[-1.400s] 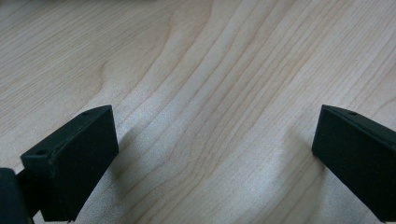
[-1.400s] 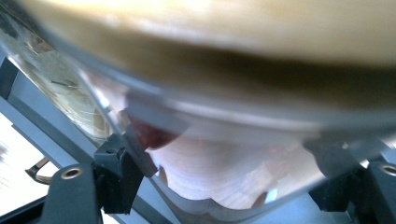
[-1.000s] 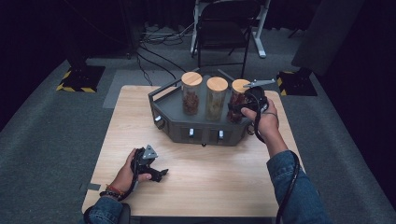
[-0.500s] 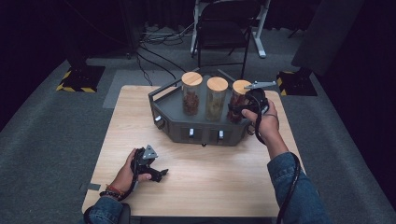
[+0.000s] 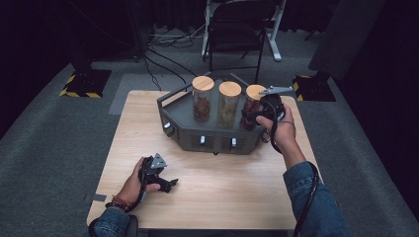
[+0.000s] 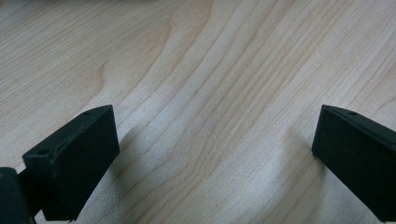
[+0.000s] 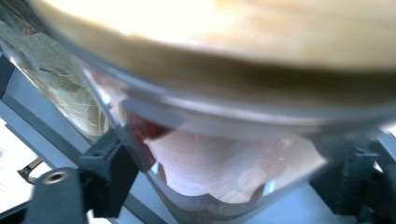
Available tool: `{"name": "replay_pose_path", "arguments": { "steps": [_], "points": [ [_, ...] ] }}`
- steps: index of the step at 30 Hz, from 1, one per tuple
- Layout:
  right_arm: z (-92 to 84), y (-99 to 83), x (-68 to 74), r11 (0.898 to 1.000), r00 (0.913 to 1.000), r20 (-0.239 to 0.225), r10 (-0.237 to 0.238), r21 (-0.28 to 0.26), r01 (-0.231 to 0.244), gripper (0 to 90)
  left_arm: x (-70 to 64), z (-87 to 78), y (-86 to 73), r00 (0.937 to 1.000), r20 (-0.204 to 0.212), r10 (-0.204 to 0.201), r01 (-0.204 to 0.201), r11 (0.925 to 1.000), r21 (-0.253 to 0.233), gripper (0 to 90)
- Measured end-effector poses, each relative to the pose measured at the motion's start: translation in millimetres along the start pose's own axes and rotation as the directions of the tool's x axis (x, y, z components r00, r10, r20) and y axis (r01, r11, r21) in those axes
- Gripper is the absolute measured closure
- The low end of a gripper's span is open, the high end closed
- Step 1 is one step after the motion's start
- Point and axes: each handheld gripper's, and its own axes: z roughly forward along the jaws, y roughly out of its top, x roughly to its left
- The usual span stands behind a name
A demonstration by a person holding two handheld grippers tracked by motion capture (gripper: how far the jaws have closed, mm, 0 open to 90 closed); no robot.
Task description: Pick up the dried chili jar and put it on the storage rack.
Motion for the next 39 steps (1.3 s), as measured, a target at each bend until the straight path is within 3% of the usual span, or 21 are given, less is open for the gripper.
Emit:
{"name": "replay_pose_path", "arguments": {
  "steps": [9, 14, 21, 39],
  "points": [
    [-2.3, -3.2, -0.8, 0.999, 1.0000, 0.006, -0.007, -0.031, 0.007, 3.7, 0.0, 0.0, 0.0, 1.0000, 0.000, 0.000, 0.000, 1.0000, 0.000, 0.3],
    [-0.2, -4.5, 1.7, 0.999, 0.9994, -0.011, -0.033, -0.026, 0.033, 3.2, 0.0, 0.0, 0.0, 1.0000, 0.000, 0.000, 0.000, 1.0000, 0.000, 0.3],
    [-0.6, -3.1, 5.0, 0.998, 0.9983, 0.009, -0.057, -0.023, 0.057, 3.1, 0.0, 0.0, 0.0, 1.0000, 0.000, 0.000, 0.000, 1.0000, 0.000, 0.3],
    [-24.9, 3.3, 4.7, 0.995, 0.9960, 0.042, -0.079, -0.056, 0.081, 3.1, 0.0, 0.0, 0.0, 1.0000, 0.000, 0.000, 0.000, 1.0000, 0.000, 0.3]
  ]
}}
